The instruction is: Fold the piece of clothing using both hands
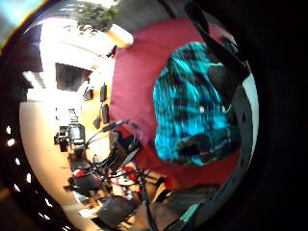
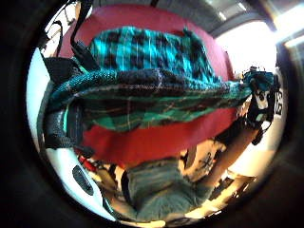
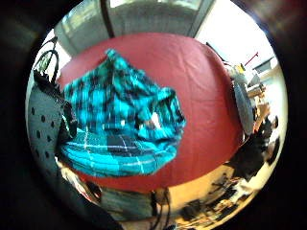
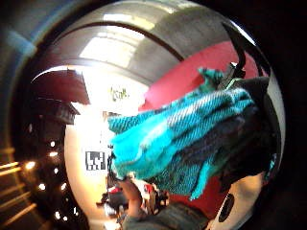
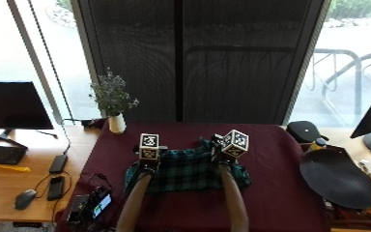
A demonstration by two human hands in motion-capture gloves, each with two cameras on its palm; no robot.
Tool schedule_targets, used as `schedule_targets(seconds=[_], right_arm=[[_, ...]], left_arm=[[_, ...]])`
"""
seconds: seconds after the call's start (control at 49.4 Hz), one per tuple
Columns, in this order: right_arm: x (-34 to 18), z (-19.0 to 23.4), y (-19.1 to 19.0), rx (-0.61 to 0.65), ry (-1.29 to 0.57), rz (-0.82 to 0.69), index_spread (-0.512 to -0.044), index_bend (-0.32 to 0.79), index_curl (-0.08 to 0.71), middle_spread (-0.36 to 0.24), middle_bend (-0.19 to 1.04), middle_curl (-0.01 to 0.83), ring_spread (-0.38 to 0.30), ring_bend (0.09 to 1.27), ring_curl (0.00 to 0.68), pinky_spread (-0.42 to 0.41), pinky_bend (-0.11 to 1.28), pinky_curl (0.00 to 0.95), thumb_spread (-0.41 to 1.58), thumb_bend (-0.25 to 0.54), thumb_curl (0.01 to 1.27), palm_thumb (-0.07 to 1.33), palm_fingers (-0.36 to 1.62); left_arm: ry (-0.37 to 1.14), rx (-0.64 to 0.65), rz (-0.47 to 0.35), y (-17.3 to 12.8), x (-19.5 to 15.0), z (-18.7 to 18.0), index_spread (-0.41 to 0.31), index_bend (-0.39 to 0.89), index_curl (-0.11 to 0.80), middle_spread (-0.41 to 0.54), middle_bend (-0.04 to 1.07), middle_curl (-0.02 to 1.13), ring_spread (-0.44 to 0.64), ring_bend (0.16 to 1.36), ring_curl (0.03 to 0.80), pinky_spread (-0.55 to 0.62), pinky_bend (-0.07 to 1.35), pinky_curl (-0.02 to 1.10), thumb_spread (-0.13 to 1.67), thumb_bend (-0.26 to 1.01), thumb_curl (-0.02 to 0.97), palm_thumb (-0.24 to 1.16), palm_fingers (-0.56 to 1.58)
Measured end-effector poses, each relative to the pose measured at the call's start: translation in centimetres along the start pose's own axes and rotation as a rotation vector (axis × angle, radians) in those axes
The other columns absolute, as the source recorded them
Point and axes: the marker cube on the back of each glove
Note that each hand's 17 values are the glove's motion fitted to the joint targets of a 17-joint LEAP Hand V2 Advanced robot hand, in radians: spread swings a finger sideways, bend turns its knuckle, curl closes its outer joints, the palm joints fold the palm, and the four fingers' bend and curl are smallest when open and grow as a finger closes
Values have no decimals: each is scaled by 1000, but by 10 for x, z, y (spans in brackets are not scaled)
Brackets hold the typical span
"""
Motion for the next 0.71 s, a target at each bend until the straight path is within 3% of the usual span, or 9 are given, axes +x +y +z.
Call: schedule_targets(seconds=[0.101, 0.263, 0.405, 0.466, 0.506, 0.567, 0.587, 0.607, 0.709], right_arm=[[-1, 32, -50, 196, 109, -5, -301, 139, 309, -204, 371, 477, -241, 640, 445, -290, 647, 433, 1089, -13, 407, 983, 1255], [-36, 29, -81, 414, 242, -85, -305, 130, 315, -210, 350, 476, -245, 669, 454, -300, 666, 437, 1053, -21, 394, 981, 1275], [-38, 73, -106, 354, 193, -40, -302, 106, 308, -225, 362, 480, -244, 713, 469, -304, 681, 438, 1018, -29, 378, 947, 1279], [-33, 82, -110, 299, 175, -24, -300, 72, 293, -231, 381, 487, -239, 742, 477, -306, 694, 439, 1009, -29, 370, 936, 1263], [-25, 87, -109, 261, 168, -11, -295, -28, 252, -230, 414, 496, -239, 777, 486, -301, 730, 448, 1007, -47, 359, 894, 1210], [-5, 74, -113, 338, 228, 22, -293, -42, 211, -223, 400, 493, -230, 781, 485, -284, 771, 453, 1011, -50, 345, 843, 1113], [0, 64, -113, 386, 257, 27, -291, -47, 196, -214, 384, 490, -224, 772, 483, -271, 770, 452, 1017, -54, 338, 820, 1035], [3, 55, -111, 422, 274, 27, -290, -35, 189, -211, 369, 486, -218, 770, 484, -259, 774, 455, 1021, -52, 334, 805, 1006], [-6, 31, -93, 478, 211, -81, -283, 18, 169, -190, 329, 478, -202, 729, 478, -215, 773, 459, 1065, -2, 336, 834, 909]], left_arm=[[46, 93, -85, -26, -2, 4, -307, 195, 480, -347, 479, 506, -367, 634, 420, -56, 109, 203, 1294, 19, 321, 787, 1148], [37, 169, -123, -68, -4, 28, -315, 195, 488, -343, 463, 501, -374, 686, 437, -56, 127, 198, 1302, 5, 322, 801, 1168], [39, -59, -125, -80, 2, 68, -319, 205, 499, -341, 477, 506, -362, 695, 446, -44, 114, 187, 1305, -6, 323, 808, 1157], [49, -18, -119, -87, 4, 74, -320, 205, 503, -338, 485, 510, -358, 700, 448, -37, 114, 181, 1305, -7, 323, 810, 1155], [64, 64, -103, -93, 6, 72, -318, 203, 505, -337, 491, 512, -347, 701, 451, -26, 106, 175, 1306, -8, 323, 811, 1132], [31, 202, -114, -99, 1, 66, -258, 32, 452, -305, 465, 518, -313, 689, 457, 11, 192, 203, 1305, -10, 324, 809, 895], [22, 210, -115, -96, 0, 66, -249, 36, 445, -300, 473, 529, -308, 696, 466, 17, 198, 214, 1306, -10, 324, 808, 886], [20, 189, -112, -90, 0, 66, -225, -40, 410, -284, 443, 520, -286, 686, 460, 33, 246, 232, 1304, -12, 322, 805, 773], [46, 114, -65, -64, 6, 69, -174, 2, 347, -236, 379, 507, -230, 687, 456, 79, 330, 272, 1293, -14, 323, 794, 627]])
